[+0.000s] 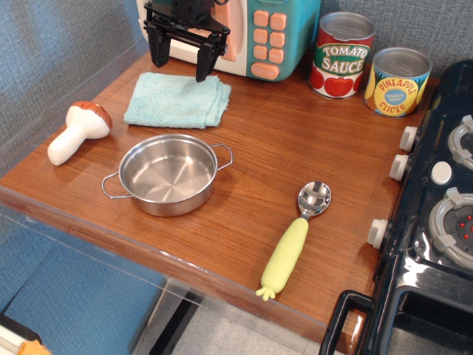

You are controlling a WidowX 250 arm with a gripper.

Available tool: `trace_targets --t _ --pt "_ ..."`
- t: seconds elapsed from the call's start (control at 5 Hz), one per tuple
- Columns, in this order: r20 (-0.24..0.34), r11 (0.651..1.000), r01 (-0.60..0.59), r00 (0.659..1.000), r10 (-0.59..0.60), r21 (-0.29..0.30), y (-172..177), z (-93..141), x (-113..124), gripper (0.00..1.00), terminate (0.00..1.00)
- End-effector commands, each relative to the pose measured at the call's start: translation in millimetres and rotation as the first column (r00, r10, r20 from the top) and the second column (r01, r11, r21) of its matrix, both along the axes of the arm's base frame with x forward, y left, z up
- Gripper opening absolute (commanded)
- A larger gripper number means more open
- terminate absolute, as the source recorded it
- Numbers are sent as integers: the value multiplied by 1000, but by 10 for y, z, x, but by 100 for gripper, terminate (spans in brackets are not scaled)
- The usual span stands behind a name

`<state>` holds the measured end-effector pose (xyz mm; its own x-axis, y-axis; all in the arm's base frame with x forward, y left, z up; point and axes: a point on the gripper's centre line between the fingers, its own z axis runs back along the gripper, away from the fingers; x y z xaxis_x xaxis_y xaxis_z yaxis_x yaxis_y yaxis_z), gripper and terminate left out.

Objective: Slide the blue cloth in front of the microwave

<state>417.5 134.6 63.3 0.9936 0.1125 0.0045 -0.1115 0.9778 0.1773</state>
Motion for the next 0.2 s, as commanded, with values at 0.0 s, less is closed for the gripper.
trace_targets --t 0.0 --pt "100 1000 6 995 -9 30 -25 438 88 100 100"
